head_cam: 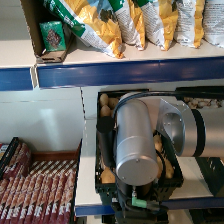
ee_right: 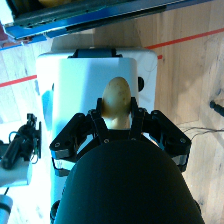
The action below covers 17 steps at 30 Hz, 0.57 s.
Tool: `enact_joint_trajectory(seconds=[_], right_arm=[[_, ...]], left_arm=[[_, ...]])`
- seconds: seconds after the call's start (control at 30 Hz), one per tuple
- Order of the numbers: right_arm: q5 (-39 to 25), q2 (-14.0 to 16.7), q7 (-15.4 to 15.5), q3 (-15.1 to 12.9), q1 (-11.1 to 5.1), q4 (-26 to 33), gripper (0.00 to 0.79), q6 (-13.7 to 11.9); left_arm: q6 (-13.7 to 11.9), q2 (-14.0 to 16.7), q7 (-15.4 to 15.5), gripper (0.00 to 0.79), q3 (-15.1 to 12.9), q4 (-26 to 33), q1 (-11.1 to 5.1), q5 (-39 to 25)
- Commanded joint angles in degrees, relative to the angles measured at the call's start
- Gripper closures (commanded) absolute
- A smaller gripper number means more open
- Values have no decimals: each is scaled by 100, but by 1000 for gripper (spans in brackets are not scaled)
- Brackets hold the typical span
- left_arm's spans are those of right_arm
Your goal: Pick up potato
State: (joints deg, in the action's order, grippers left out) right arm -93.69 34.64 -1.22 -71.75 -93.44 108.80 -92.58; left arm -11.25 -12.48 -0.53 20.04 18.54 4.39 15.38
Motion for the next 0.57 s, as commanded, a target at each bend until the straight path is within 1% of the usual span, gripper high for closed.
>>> enact_joint_trajectory(seconds=[0.03,0.1,0.2,0.4,0.57], right_arm=[[-151,-38,24,-37,-158,-49,785,147],[-221,-47,14,-61,-272,-51,785,256],[-232,-61,8,-66,-316,-52,785,266],[-237,-71,27,-112,-307,-52,785,266],[-230,-46,26,-145,-343,-49,783,262]], left_arm=[[0,0,0,785,0,0,0,0],[0,0,0,785,0,0,0,0],[0,0,0,785,0,0,0,0],[0,0,0,785,0,0,0,0],[0,0,0,785,0,0,0,0]])
